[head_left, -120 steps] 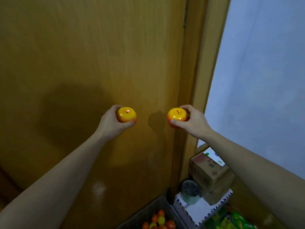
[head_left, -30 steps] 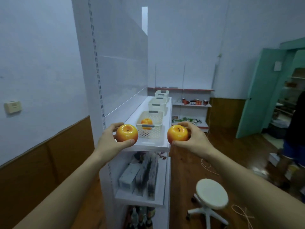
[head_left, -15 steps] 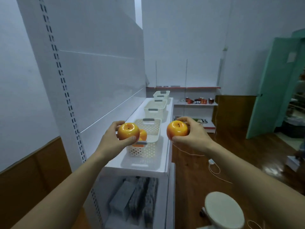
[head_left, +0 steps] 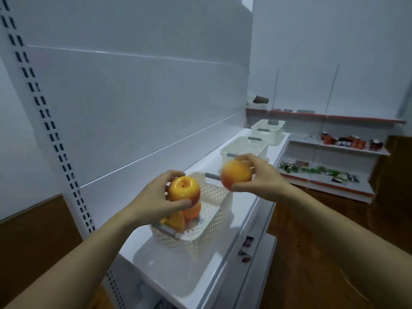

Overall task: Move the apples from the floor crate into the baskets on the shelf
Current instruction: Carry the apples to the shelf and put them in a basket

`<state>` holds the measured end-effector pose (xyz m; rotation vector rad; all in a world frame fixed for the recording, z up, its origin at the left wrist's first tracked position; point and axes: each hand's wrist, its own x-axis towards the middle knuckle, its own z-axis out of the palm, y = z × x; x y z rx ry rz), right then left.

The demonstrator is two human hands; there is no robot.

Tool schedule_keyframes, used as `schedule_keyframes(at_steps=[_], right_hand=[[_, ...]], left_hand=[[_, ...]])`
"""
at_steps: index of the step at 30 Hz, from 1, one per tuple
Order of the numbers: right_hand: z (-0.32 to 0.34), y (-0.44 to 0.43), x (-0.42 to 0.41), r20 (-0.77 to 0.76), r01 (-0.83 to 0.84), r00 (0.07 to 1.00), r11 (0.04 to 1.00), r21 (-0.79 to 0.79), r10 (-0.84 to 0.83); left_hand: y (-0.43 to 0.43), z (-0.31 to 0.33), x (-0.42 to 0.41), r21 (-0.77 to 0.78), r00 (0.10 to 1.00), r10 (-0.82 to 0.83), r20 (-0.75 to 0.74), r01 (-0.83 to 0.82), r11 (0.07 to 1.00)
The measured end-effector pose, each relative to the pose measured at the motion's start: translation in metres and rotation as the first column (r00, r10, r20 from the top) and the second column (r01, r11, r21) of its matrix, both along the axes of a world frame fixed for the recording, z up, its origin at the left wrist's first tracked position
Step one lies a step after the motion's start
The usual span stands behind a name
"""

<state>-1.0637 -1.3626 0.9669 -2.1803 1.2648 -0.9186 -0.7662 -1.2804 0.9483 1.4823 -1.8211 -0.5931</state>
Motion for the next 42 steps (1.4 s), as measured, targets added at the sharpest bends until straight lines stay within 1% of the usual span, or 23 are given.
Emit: schedule_keyframes(at_steps=[3,8,15,18,22,26,28,32,35,38,42], right_hand=[[-0.004,-0.032,0.009,-0.039,-0.073,0.997,0.997,-0.022,0.072],[-0.008,-0.064,0.029,-0.107,-0.171,0.98,0.985,-0.004,0.169],[-0.009,-0.077,0.044,-0.164,-0.247,0.958,0.967,-0.058,0.235],[-0.009,-0.08,0.05,-0.177,-0.311,0.936,0.95,-0.004,0.306],[-0.008,-0.082,0.059,-0.238,-0.396,0.886,0.916,0.061,0.399],[-0.003,-0.086,0.06,-0.39,-0.466,0.795,0.879,0.096,0.464],[0.0,-0.089,0.061,-0.439,-0.49,0.753,0.863,0.121,0.489],[0.002,-0.091,0.066,-0.539,-0.474,0.678,0.858,0.199,0.5],[-0.002,-0.092,0.071,-0.626,-0.51,0.594,0.838,0.193,0.505],[0.001,-0.097,0.075,-0.671,-0.511,0.552,0.837,0.196,0.495],[0.003,-0.107,0.087,-0.772,-0.52,0.465,0.84,0.157,0.432]], left_hand=[[-0.002,-0.001,-0.004,-0.002,0.998,0.062,0.031,-0.062,0.998],[0.0,0.004,-0.006,-0.03,0.99,0.116,0.076,-0.114,0.993],[0.008,0.008,-0.006,0.022,0.989,0.074,0.128,-0.078,0.997],[0.013,0.006,-0.012,0.042,0.975,0.11,0.195,-0.12,0.992],[0.019,0.0,-0.023,0.041,0.938,0.174,0.301,-0.195,0.98],[0.022,-0.004,-0.037,0.078,0.907,0.229,0.353,-0.272,0.959],[0.019,-0.003,-0.045,0.114,0.89,0.235,0.391,-0.301,0.947],[0.007,-0.001,-0.061,0.178,0.861,0.23,0.454,-0.34,0.923],[-0.004,-0.004,-0.069,0.16,0.817,0.227,0.53,-0.359,0.919],[-0.012,-0.007,-0.076,0.165,0.791,0.212,0.573,-0.365,0.916],[-0.019,-0.01,-0.079,0.177,0.756,0.192,0.626,-0.378,0.909]])
